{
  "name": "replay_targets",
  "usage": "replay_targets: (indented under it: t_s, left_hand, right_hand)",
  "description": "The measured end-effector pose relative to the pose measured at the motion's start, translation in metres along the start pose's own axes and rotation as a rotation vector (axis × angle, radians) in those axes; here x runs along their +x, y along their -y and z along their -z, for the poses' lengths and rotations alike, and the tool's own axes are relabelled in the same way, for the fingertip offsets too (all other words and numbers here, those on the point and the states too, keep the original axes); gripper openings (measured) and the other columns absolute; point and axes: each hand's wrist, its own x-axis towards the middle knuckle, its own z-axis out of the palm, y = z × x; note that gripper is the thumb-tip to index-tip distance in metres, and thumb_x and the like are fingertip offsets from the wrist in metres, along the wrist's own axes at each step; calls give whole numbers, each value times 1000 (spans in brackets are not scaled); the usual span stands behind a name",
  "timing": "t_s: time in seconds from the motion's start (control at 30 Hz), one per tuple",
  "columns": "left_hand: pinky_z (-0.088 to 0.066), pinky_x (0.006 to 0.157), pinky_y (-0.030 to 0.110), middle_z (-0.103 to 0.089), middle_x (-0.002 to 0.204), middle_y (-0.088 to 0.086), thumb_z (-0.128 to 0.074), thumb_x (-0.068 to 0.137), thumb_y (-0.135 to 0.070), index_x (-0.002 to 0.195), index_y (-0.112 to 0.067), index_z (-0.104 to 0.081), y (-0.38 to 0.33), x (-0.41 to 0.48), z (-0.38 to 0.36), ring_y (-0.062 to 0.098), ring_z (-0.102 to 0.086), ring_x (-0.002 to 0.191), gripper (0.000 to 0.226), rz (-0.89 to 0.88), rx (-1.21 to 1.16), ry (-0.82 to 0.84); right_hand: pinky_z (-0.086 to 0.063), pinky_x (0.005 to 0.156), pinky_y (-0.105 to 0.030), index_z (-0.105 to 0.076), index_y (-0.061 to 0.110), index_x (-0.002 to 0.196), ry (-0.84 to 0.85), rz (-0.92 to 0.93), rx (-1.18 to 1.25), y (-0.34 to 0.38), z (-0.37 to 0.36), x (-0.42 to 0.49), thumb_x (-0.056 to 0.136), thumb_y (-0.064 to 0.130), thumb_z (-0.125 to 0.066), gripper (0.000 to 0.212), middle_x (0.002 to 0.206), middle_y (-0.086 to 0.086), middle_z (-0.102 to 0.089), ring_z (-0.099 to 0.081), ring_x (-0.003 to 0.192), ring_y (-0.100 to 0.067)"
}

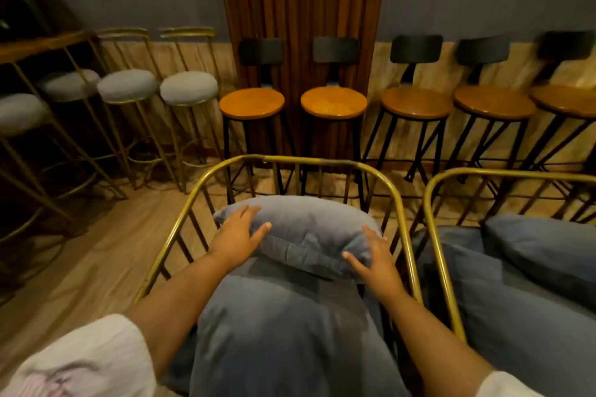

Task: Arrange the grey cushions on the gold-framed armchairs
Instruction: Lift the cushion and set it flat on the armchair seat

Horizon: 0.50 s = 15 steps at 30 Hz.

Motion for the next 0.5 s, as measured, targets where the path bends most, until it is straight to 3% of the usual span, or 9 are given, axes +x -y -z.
replay_targets:
  t_s: [0.13, 0.2, 0.27, 0.37, 0.43, 0.5]
  left_hand:
    - [-37, 110, 48, -33, 153, 16, -55, 91, -36, 147, -11, -28, 36, 34, -28, 35, -39, 137, 67, 236, -359, -18]
    - [-36, 109, 45, -32, 152, 19, -63, 87, -29, 149, -10, -19, 51, 50, -44, 36, -38, 136, 79, 394, -597, -154]
    - [-36, 109, 45, -35, 152, 19, -71, 81, -27, 150, -9, -15, 65, 65, -52, 37, -39, 136, 91, 614, -850, -288]
    - [-40, 105, 50, -37, 150, 15, -72, 79, -36, 150, -16, -13, 77, 86, -58, 37, -40, 134, 95, 840, -1065, -299]
    - [-41, 104, 49, -38, 150, 14, -69, 80, -37, 149, -19, -16, 80, 111, -54, 37, -41, 134, 89, 835, -1101, -245]
    - [-41, 104, 49, -39, 150, 14, -70, 81, -33, 149, -21, -19, 84, 139, -44, 36, -42, 133, 86, 768, -1096, -217]
  right_hand:
    - [-21, 116, -43, -23, 28, 148, 23, -121, -85, -31, -8, 12, 54, 64, -71, 112, 159, -7, -18, -13, 147, -28]
    - [-24, 114, -44, -20, 39, 144, 20, -149, -122, -45, -14, 17, 56, 40, -86, 109, 160, -6, -12, -12, 147, -28]
    - [-32, 111, -39, -23, 42, 139, -10, -183, -99, -50, -19, 24, 63, 13, -86, 103, 160, -6, -12, -18, 146, -28]
    - [-43, 100, -19, -42, 20, 139, -136, -135, -66, -56, -16, 39, 68, -3, -78, 82, 149, -9, -34, -38, 134, -22]
    - [-43, 98, -15, -48, 10, 134, -239, -91, -59, -51, -9, 58, 66, -1, -81, 76, 135, -10, -48, -49, 121, -5]
    - [-41, 88, -4, -46, 2, 132, -336, -70, 63, -40, 0, 79, 65, -6, -80, 75, 121, -5, -50, -51, 101, 18]
